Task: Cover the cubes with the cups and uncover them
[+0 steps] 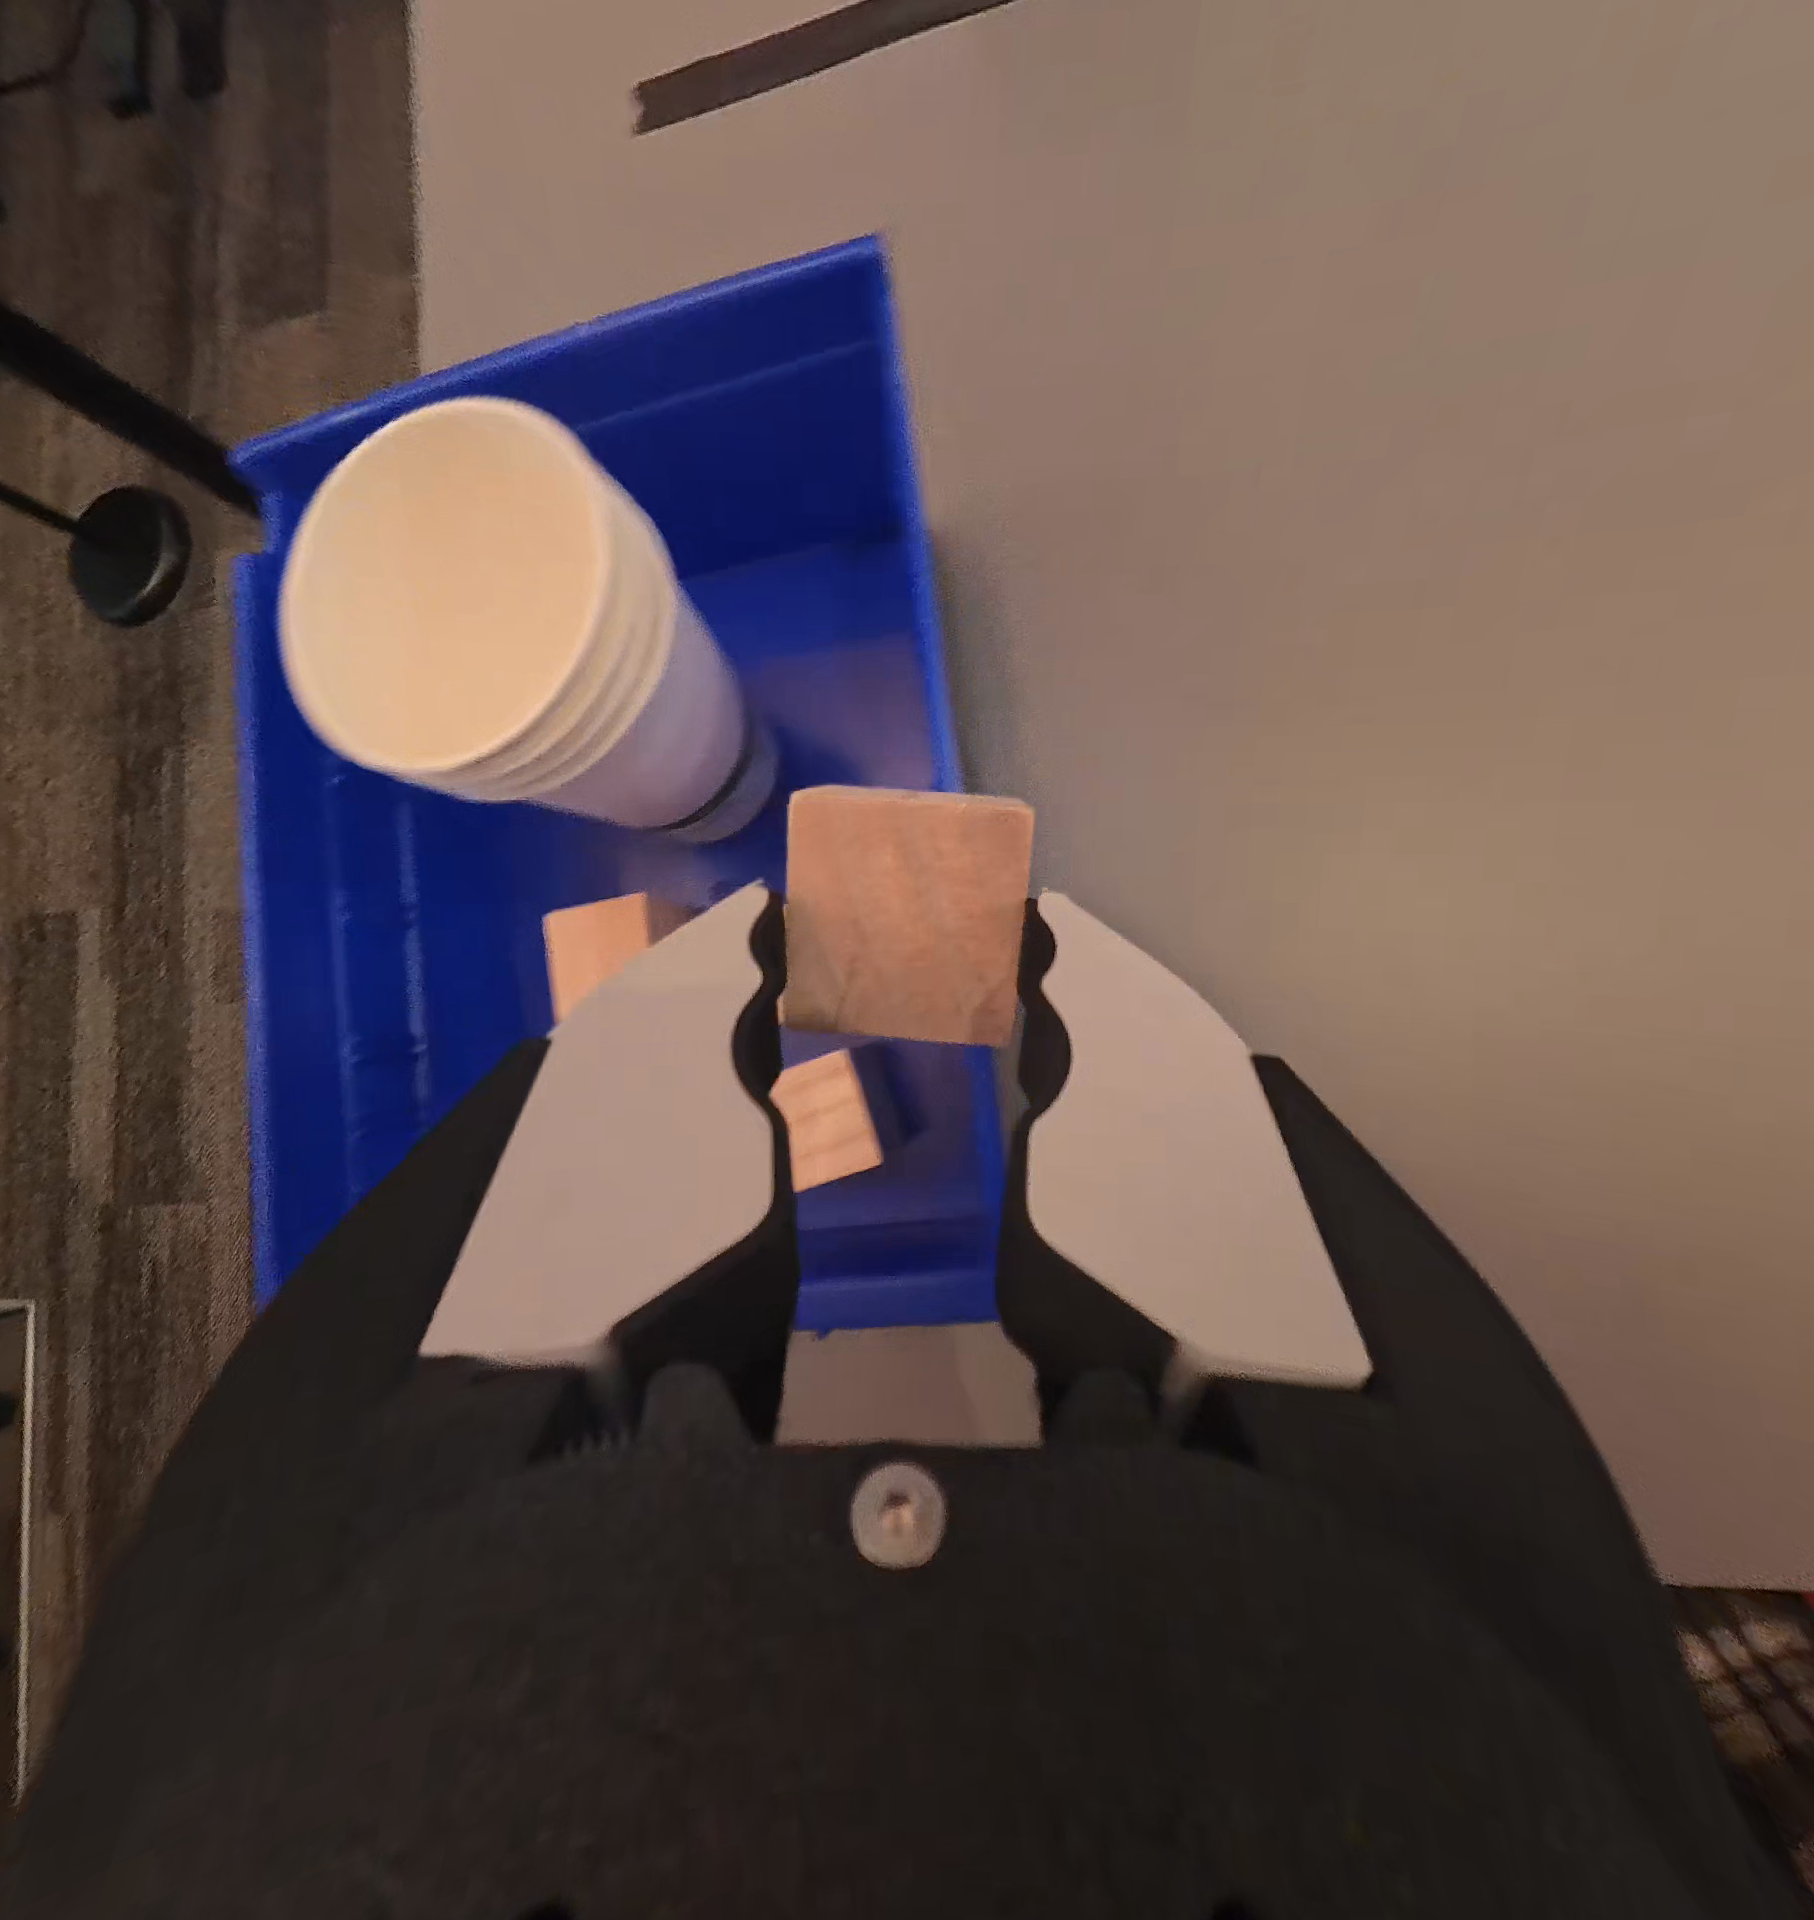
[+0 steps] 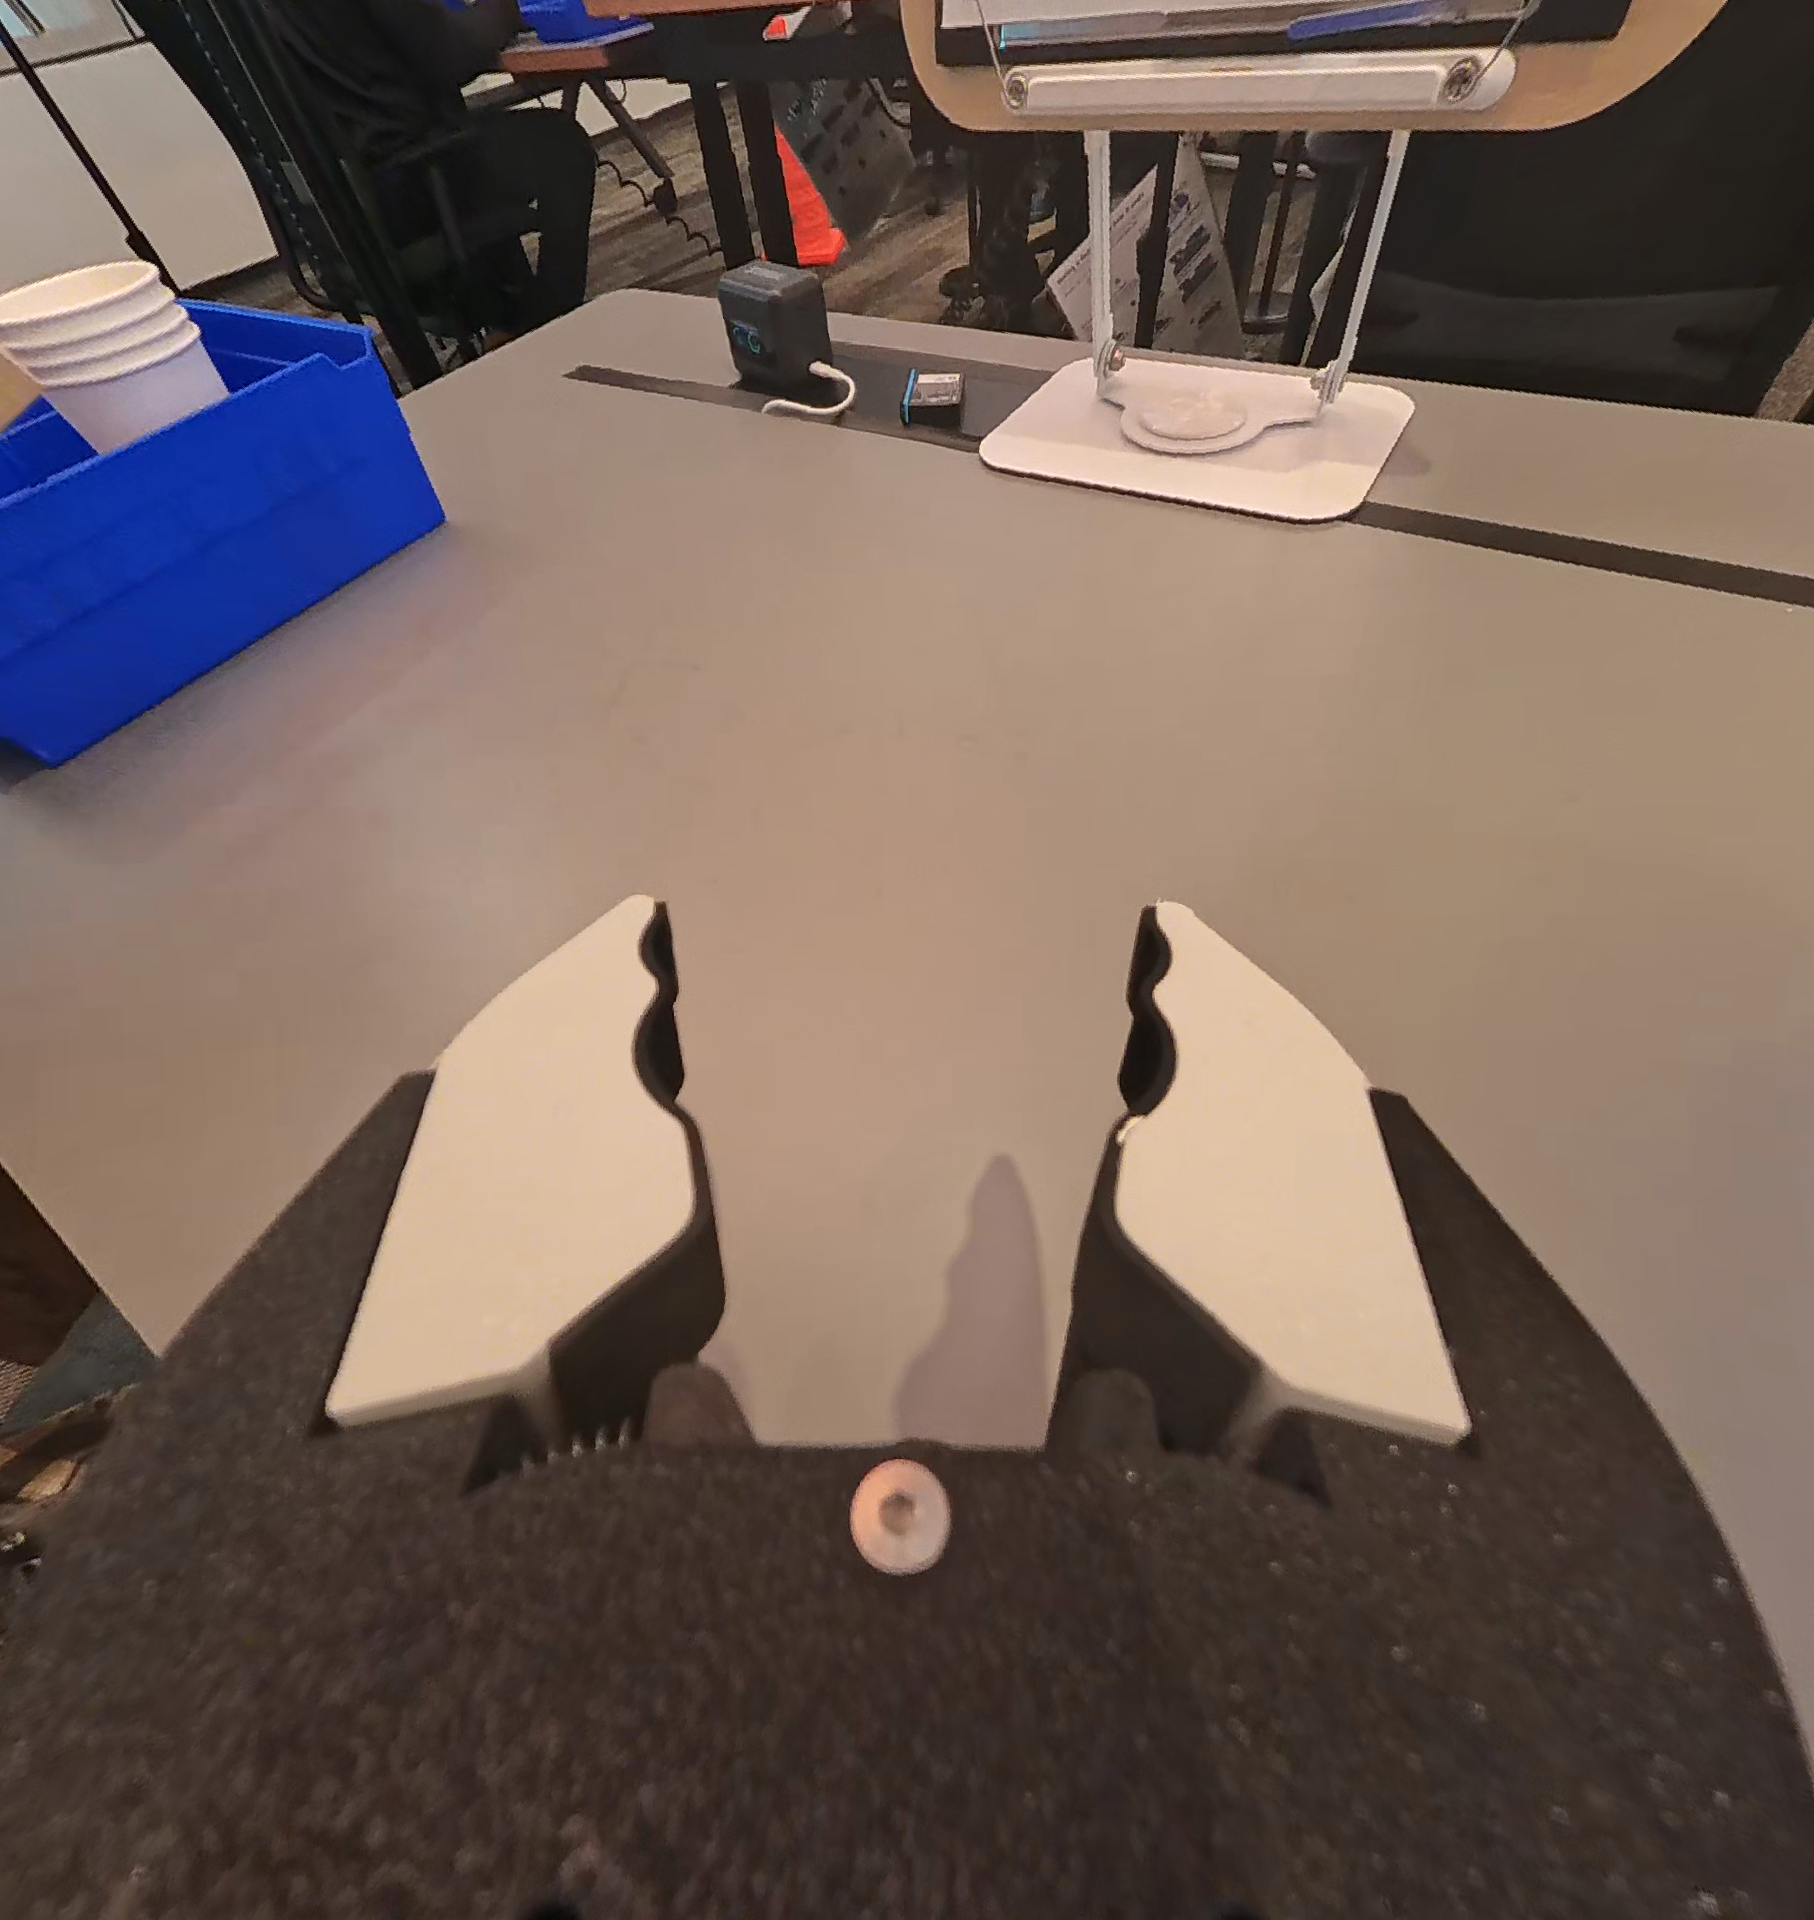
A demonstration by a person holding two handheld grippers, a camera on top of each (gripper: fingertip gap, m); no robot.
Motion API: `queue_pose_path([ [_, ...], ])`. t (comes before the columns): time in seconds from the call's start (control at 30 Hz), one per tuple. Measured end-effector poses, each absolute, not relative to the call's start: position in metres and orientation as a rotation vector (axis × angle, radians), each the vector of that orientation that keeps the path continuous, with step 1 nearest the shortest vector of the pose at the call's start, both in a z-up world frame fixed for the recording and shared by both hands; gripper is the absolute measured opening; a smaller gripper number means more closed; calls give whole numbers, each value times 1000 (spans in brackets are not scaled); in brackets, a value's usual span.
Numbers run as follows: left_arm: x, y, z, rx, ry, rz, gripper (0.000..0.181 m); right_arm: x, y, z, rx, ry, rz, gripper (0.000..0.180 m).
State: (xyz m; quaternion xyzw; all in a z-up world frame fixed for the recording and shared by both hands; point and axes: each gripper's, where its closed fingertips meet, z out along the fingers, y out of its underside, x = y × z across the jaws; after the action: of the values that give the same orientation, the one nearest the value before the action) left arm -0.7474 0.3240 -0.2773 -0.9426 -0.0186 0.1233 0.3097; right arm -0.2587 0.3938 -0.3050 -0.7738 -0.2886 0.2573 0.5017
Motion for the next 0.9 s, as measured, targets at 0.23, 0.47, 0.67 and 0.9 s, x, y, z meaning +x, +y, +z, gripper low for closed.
queue_pose_path([
  [0.23,-689,362,-318,-2577,0,190,42,-253,395,-303,-1869,-677,641,82],
  [0.47,-667,372,-378,-2732,-76,55,42,-252,394,-305,-1878,-678,670,82],
  [0.67,-653,376,-401,-2795,-184,-53,42,-255,394,-308,-1889,-681,694,80],
  [0.9,-630,382,-405,-2796,-212,-85,42,-255,394,-305,-1881,-679,689,80],
])
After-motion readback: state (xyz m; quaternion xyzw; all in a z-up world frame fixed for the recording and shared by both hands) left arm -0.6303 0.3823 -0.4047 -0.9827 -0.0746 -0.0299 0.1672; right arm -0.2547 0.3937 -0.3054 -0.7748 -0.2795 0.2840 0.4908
